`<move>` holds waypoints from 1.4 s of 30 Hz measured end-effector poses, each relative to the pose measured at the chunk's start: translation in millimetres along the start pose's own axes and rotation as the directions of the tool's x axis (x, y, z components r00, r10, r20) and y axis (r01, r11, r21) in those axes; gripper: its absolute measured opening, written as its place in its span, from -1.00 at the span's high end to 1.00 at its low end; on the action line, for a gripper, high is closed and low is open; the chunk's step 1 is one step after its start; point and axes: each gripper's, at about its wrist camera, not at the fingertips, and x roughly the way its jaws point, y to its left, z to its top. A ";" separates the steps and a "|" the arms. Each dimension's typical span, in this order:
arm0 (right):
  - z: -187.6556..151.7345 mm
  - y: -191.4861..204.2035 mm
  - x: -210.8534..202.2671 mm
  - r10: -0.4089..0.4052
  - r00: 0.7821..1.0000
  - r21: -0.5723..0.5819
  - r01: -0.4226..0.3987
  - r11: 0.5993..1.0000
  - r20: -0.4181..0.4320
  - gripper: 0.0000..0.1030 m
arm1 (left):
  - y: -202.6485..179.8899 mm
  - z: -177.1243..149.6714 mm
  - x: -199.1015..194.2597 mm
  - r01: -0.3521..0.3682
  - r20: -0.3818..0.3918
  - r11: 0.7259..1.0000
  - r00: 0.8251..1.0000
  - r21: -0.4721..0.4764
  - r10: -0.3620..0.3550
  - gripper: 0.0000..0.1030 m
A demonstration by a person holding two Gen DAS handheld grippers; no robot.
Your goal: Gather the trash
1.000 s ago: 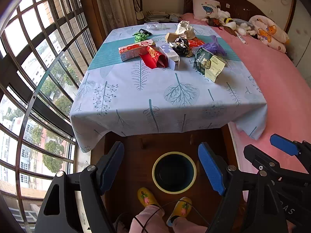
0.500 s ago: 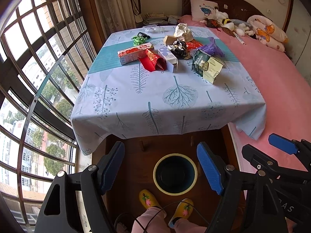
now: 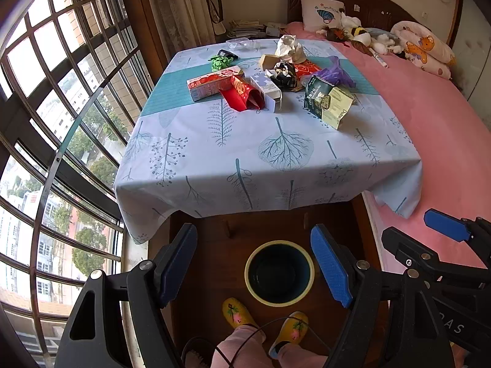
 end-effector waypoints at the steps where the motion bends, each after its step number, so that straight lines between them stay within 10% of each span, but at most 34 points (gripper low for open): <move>1: 0.3 -0.9 0.3 0.000 1.000 0.001 0.000 1.000 0.000 -0.27 | -0.9 0.1 0.1 0.000 0.000 1.000 1.000 0.000 0.000 -0.52; 42: 31.7 19.3 -10.2 0.078 0.995 -0.020 -0.077 0.997 0.063 -0.27 | 19.6 31.0 -22.0 -0.018 0.035 0.998 0.999 -0.062 0.020 -0.49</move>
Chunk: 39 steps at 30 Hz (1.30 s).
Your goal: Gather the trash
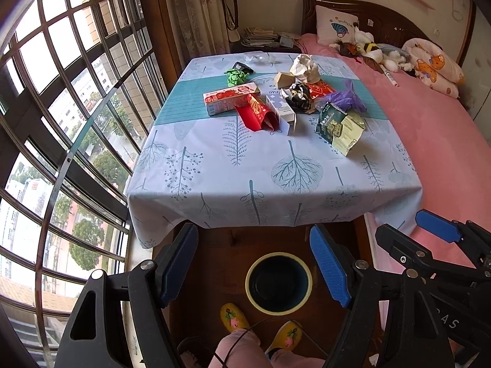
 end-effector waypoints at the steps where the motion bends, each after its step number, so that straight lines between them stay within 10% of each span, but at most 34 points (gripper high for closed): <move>1: 3.1 2.2 -0.7 0.005 1.000 -0.002 -0.005 1.000 0.006 -0.27 | 2.7 3.5 -4.5 -0.002 0.010 1.000 1.000 -0.002 0.002 -0.49; 16: 84.6 34.9 32.4 0.034 0.998 -0.081 -0.029 0.996 0.060 -0.27 | 49.3 84.8 13.8 0.020 0.093 0.998 0.995 0.065 -0.026 -0.45; 27: 188.2 69.0 154.6 0.022 1.000 -0.002 -0.022 1.000 -0.014 -0.07 | 127.2 215.9 127.2 0.056 -0.082 0.986 0.996 0.155 -0.043 -0.45; 39: 245.7 74.5 300.8 -0.111 0.987 0.052 0.118 0.992 -0.119 0.03 | 138.8 313.1 268.7 0.146 -0.204 0.909 0.977 0.391 -0.068 -0.44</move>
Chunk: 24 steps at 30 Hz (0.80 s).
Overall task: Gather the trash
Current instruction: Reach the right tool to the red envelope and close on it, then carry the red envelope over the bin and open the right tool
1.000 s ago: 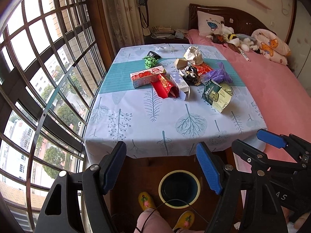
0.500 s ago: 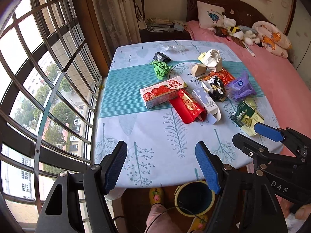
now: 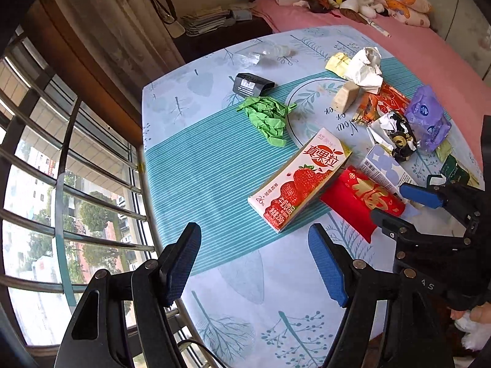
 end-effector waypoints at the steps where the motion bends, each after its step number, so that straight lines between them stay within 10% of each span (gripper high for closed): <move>1: 1.7 -0.8 10.1 -0.008 1.000 0.005 0.009 1.000 -0.016 0.07 | -0.8 6.1 7.7 0.012 -0.007 1.000 1.000 0.015 -0.012 -0.44; 12: -9.5 -19.3 56.3 0.006 0.995 0.095 0.004 0.995 -0.104 0.76 | -35.9 37.9 62.3 0.132 -0.074 0.974 0.990 0.184 -0.120 -0.44; 24: -40.9 -24.4 2.5 0.048 0.998 0.201 -0.040 0.979 -0.033 0.82 | -62.4 49.5 100.8 0.111 -0.097 0.956 0.991 0.273 -0.088 -0.43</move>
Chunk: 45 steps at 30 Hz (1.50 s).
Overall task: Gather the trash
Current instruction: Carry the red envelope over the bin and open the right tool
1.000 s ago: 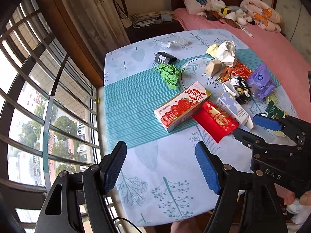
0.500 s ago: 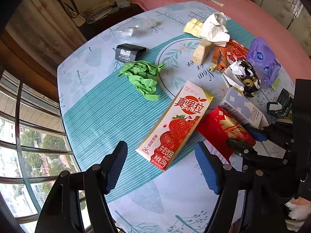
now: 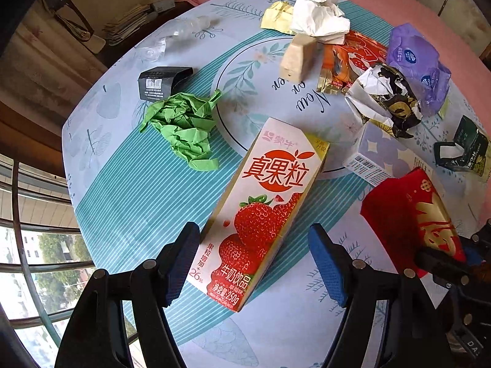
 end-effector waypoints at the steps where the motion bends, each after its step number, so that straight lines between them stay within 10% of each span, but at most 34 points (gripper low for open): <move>1: -1.9 0.6 -3.5 0.000 1.000 0.001 0.000 1.000 0.005 0.82 | -0.9 1.4 2.7 0.007 -0.003 1.000 1.000 0.005 -0.007 -0.43; 13: -9.9 -5.5 -25.2 0.007 1.000 0.027 -0.008 1.000 0.026 0.84 | -9.6 -0.4 20.4 0.033 -0.047 0.997 0.998 -0.073 -0.037 -0.02; 25: -23.4 -19.3 -67.8 0.056 0.997 -0.071 -0.053 0.996 0.045 0.85 | -52.5 -52.6 -74.2 0.016 0.089 0.973 0.996 -0.229 0.005 -0.01; 38: -114.5 -76.7 -147.2 0.176 0.984 -0.359 -0.156 0.920 0.023 0.85 | -210.1 -163.8 -144.6 0.022 0.150 0.850 0.986 -0.526 0.068 -0.01; 45: -185.0 -119.0 -146.1 0.153 0.985 -0.387 -0.170 0.906 -0.074 0.85 | -292.5 -218.5 -123.6 0.004 0.063 0.842 0.997 -0.540 0.036 -0.01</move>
